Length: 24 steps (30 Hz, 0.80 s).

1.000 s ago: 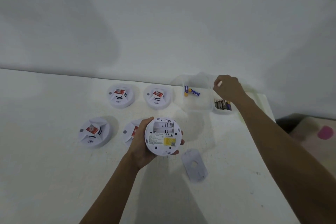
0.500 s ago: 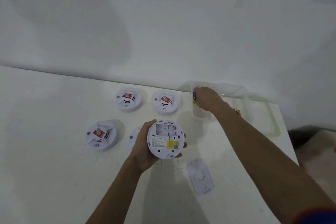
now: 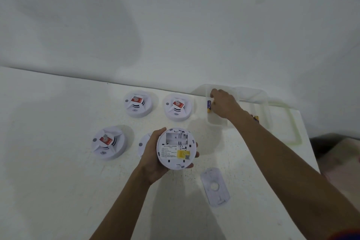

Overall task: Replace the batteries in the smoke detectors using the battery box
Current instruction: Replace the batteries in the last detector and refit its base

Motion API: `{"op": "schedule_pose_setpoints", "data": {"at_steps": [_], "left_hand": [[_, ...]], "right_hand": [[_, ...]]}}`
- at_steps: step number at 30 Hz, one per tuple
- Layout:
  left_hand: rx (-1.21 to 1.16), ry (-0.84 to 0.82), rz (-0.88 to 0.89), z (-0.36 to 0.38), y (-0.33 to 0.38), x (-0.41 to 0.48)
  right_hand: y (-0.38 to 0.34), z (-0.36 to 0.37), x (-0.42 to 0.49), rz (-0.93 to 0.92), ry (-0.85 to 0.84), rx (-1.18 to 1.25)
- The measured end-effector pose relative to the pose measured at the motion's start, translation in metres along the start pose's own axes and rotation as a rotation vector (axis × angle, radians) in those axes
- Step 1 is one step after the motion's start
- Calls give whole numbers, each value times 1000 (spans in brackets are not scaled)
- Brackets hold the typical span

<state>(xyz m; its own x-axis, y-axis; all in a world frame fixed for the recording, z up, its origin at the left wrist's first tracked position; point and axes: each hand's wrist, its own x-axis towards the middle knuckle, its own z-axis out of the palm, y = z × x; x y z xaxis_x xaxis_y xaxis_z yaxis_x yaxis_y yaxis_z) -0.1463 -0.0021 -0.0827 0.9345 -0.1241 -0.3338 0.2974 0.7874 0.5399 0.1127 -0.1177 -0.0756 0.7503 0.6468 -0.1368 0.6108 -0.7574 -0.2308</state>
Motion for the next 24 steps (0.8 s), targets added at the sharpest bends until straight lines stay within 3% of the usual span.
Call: {"op": "schedule_pose_setpoints", "data": {"at_steps": [9,18,24], "left_hand": [[-4,0,-12,0,-1,-1],[-26,0,-14,1,-2,-2],[-14,6,3,4,-1,-7]], "right_hand": [[5,1,-4,-67,-170,6],[1,-3,-8,-237,-104,-324],[8,6,-16,-140,-27,-309]]}}
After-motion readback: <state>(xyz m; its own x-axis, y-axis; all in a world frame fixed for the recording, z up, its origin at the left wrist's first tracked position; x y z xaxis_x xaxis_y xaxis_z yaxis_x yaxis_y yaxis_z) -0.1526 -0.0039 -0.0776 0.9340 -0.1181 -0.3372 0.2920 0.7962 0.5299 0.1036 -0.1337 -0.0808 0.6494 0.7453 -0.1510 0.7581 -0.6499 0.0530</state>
